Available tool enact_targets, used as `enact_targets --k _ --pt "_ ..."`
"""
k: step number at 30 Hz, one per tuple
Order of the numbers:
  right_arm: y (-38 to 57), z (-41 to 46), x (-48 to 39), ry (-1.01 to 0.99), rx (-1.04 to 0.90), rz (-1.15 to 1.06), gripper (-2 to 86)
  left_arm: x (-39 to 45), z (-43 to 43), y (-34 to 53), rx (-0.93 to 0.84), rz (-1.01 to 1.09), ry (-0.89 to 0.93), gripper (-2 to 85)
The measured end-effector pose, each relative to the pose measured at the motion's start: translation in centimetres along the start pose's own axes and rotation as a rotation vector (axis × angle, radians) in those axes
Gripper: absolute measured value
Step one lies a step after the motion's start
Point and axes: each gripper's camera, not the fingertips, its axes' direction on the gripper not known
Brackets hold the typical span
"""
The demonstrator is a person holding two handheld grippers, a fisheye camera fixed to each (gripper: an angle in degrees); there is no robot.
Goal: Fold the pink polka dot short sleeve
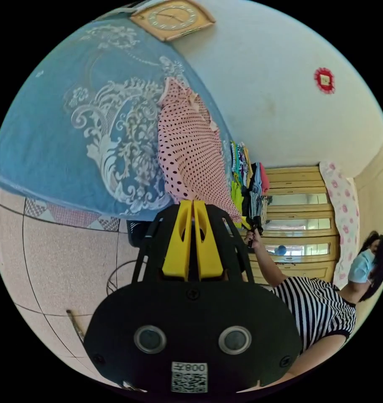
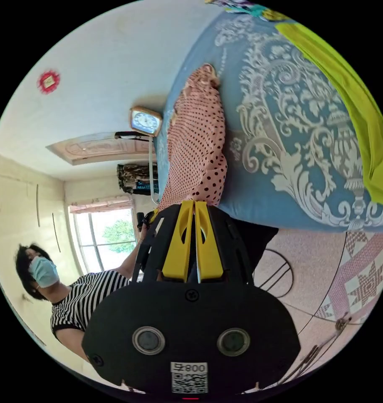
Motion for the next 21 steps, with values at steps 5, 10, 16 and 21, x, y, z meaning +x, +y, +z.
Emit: enact_targets --k 5,10,16,21 --pt "-3.2 1.8 2.3 0.101 -0.07 0.082 0.2 -1.4 1.3 -1.6 -0.032 -0.08 -0.046 0.3" --pt "-5.7 0.1 1.3 0.079 -0.051 0.056 0.2 0.0 0.1 -4.4 -0.032 -0.061 -0.042 0.4" --pt "-7.2 -2.0 -1.2 0.057 -0.056 -0.024 0.3 2.3 -1.5 -6.0 -0.037 0.002 -0.011 0.4" --pt "-6.8 -3.6 -1.9 0.084 -0.065 -0.048 0.3 3.0 -3.0 -6.0 -0.01 -0.002 0.034 0.4"
